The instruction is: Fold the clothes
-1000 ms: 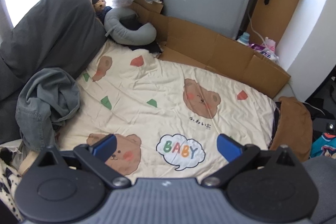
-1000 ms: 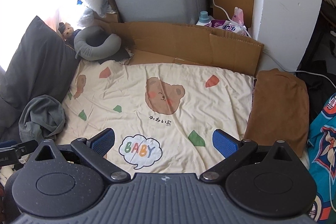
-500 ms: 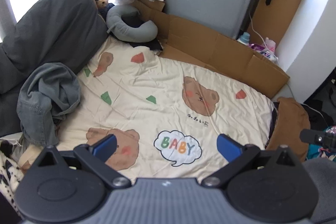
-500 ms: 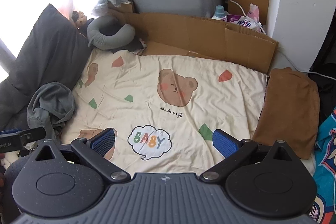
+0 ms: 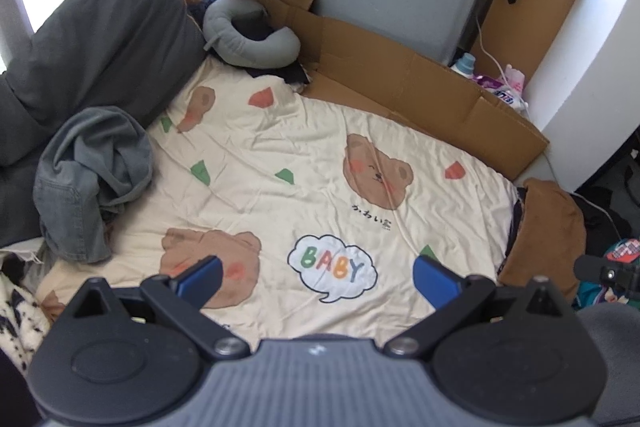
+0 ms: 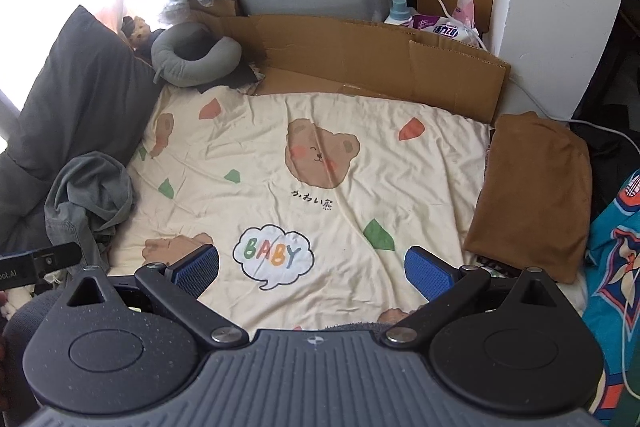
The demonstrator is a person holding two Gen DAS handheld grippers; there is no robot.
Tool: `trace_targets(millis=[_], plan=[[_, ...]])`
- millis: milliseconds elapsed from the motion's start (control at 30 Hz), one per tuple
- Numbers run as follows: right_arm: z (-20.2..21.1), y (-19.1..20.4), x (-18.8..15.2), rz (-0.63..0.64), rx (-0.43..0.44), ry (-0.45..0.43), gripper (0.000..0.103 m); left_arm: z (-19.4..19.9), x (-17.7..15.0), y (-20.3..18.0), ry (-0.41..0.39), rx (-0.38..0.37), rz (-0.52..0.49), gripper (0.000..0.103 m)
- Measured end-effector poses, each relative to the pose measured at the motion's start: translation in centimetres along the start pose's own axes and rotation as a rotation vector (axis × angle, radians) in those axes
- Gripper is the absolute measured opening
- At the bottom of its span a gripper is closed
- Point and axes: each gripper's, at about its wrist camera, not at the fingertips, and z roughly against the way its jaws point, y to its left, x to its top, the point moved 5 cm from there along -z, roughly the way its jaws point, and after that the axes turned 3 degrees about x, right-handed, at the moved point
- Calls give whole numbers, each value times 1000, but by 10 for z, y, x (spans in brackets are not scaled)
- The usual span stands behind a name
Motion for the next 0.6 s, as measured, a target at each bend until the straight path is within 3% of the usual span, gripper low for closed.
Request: trace_targets(millis=[600], plan=[[5, 14, 0, 80, -13, 36, 102, 3, 0, -2, 15, 10, 2, 102]])
